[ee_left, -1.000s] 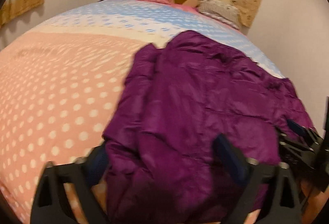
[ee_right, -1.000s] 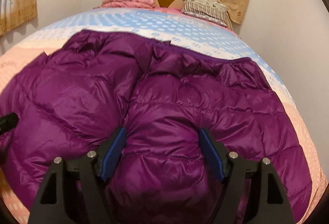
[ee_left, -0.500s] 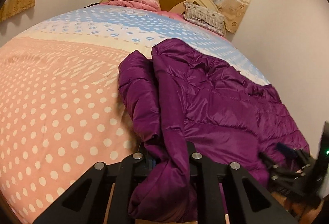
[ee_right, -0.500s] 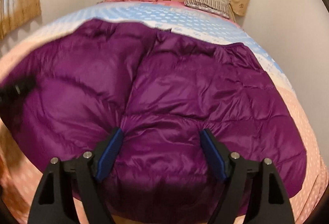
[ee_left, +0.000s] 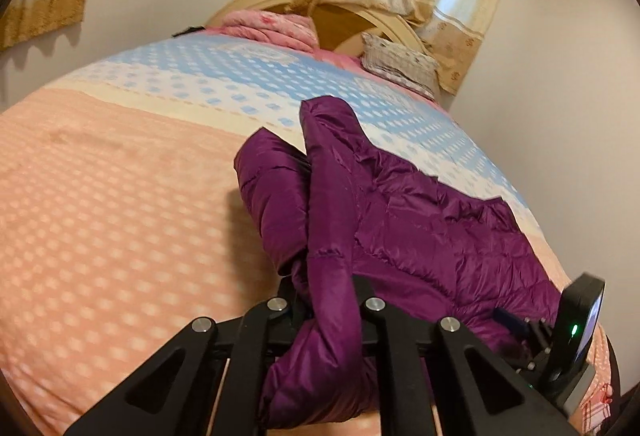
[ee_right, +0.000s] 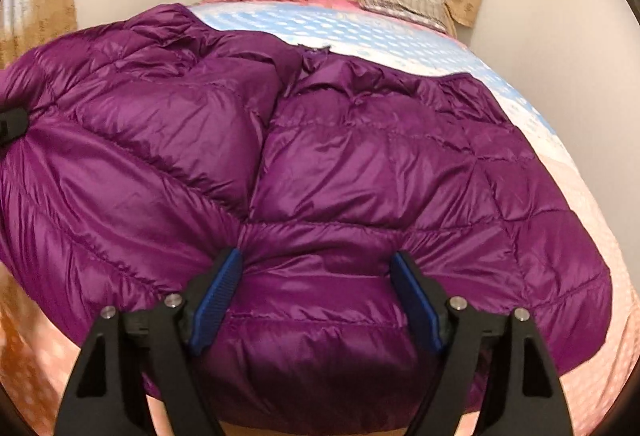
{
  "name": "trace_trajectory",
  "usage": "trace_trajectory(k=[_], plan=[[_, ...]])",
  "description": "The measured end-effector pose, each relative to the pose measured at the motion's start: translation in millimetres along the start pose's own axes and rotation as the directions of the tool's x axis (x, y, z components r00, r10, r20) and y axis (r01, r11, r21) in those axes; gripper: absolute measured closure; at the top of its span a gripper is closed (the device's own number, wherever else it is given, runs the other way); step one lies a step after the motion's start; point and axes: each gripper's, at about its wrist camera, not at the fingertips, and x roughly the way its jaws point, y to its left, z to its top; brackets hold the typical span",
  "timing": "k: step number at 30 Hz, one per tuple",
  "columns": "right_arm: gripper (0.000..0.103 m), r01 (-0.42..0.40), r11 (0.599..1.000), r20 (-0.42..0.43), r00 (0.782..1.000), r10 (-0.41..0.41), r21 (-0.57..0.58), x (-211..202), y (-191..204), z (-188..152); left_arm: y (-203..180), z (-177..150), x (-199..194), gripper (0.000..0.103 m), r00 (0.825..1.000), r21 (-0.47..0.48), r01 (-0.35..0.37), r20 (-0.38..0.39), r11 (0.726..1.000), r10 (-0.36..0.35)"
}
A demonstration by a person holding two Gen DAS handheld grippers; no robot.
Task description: Fold large clothes
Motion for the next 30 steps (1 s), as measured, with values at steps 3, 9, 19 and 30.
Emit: trace_trajectory(k=[3, 9, 19, 30], plan=[[0.022, -0.067, 0.997, 0.017, 0.998, 0.068, -0.037, -1, 26, 10, 14, 14, -13, 0.096, 0.998, 0.022, -0.057, 0.031, 0.998, 0.057], [0.023, -0.235, 0.972, 0.133, 0.964, 0.231, 0.015, -56, -19, 21, 3, 38, -35, 0.096, 0.99, 0.106, -0.103, 0.108, 0.989, 0.092], [0.013, 0.029, 0.953, 0.17, 0.982, -0.084, 0.301, -75, -212, 3, -141, 42, -30, 0.096, 0.983, 0.384, 0.021, 0.163, 0.923, -0.09], [0.013, 0.178, 0.887, 0.004, 0.98, -0.199, 0.427, -68, -270, -59, -292, -51, 59, 0.096, 0.991, 0.716, 0.088, 0.006, 0.692, -0.132]])
